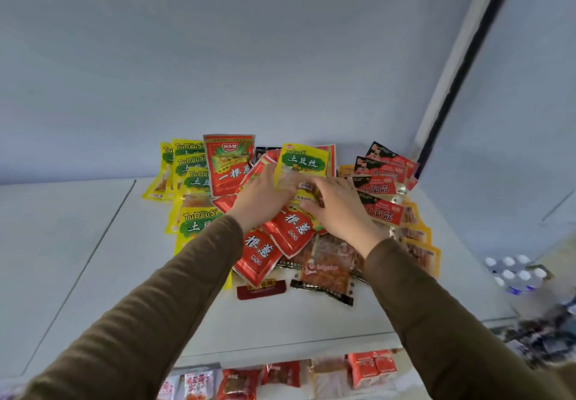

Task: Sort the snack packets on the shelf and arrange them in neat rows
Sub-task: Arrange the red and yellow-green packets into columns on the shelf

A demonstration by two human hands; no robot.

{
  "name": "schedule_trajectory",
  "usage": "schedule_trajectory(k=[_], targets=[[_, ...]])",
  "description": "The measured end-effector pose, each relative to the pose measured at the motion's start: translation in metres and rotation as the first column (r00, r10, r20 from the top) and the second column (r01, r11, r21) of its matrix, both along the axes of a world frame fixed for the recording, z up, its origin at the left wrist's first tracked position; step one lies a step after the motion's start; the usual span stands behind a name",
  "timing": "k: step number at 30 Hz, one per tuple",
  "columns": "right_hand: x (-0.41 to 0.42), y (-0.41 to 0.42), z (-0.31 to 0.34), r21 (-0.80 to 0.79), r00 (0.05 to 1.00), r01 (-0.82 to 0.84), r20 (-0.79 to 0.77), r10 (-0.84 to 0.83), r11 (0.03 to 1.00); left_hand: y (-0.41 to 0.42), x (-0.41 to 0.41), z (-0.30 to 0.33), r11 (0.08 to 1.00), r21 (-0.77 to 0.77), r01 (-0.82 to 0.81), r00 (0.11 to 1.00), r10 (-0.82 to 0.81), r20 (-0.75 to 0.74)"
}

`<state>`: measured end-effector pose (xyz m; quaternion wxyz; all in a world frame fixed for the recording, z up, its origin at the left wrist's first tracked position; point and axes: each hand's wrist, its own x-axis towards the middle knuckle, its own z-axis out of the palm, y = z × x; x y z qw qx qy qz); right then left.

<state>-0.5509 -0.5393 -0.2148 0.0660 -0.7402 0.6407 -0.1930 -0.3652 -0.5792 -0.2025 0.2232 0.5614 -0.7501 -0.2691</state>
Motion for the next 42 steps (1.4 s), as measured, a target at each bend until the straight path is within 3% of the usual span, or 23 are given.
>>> schedule_trajectory(k=[7, 13, 15, 19, 22, 25, 27, 30, 34, 39, 42], targets=[[0.019, -0.006, -0.002, -0.026, 0.974, -0.092, 0.203, 0.095, 0.995, -0.003, 0.010, 0.007, 0.970, -0.073, -0.232, 0.897, 0.185, -0.401], [0.033, -0.010, 0.006, -0.097, 0.958, -0.123, 0.247, 0.144, 0.988, -0.006, 0.091, -0.002, 0.866, 0.066, -0.496, 0.649, 0.420, -0.634], [0.035, -0.011, 0.005, -0.075, 0.966, -0.137, 0.209, 0.149, 0.988, -0.005, 0.126, -0.008, 0.813, 0.103, -0.573, 0.567, 0.485, -0.666], [0.039, -0.005, 0.001, -0.009, 0.974, -0.224, -0.036, 0.224, 0.974, -0.003, 0.181, -0.026, 0.727, 0.150, -0.670, 0.542, 0.616, -0.571], [0.037, 0.000, -0.001, 0.036, 0.971, -0.196, -0.131, 0.199, 0.980, 0.000, 0.194, -0.040, 0.705, 0.175, -0.688, 0.616, 0.694, -0.373], [0.030, 0.007, -0.001, 0.058, 0.979, -0.151, -0.127, 0.157, 0.987, 0.003, 0.181, -0.040, 0.741, -0.024, -0.671, 0.740, 0.667, -0.085], [0.026, 0.015, -0.003, 0.090, 0.972, -0.153, -0.167, 0.166, 0.984, 0.006, 0.158, -0.031, 0.807, -0.154, -0.570, 0.820, 0.571, -0.046], [0.026, 0.025, -0.009, 0.107, 0.958, -0.130, -0.242, 0.152, 0.986, 0.011, 0.113, -0.018, 0.923, -0.196, -0.330, 0.944, 0.328, -0.047], [0.030, 0.042, -0.021, 0.011, 0.952, -0.117, -0.283, 0.116, 0.993, 0.011, 0.070, -0.009, 0.998, -0.046, -0.036, 0.993, 0.041, 0.115], [0.037, 0.057, -0.042, 0.053, 0.972, -0.095, -0.209, 0.104, 0.994, 0.003, 0.060, -0.006, 0.987, 0.130, -0.094, 0.981, 0.069, 0.183], [0.040, 0.055, -0.045, 0.026, 0.980, -0.056, -0.191, 0.059, 0.998, 0.001, 0.060, 0.000, 0.967, 0.231, -0.110, 0.992, 0.091, 0.092]])
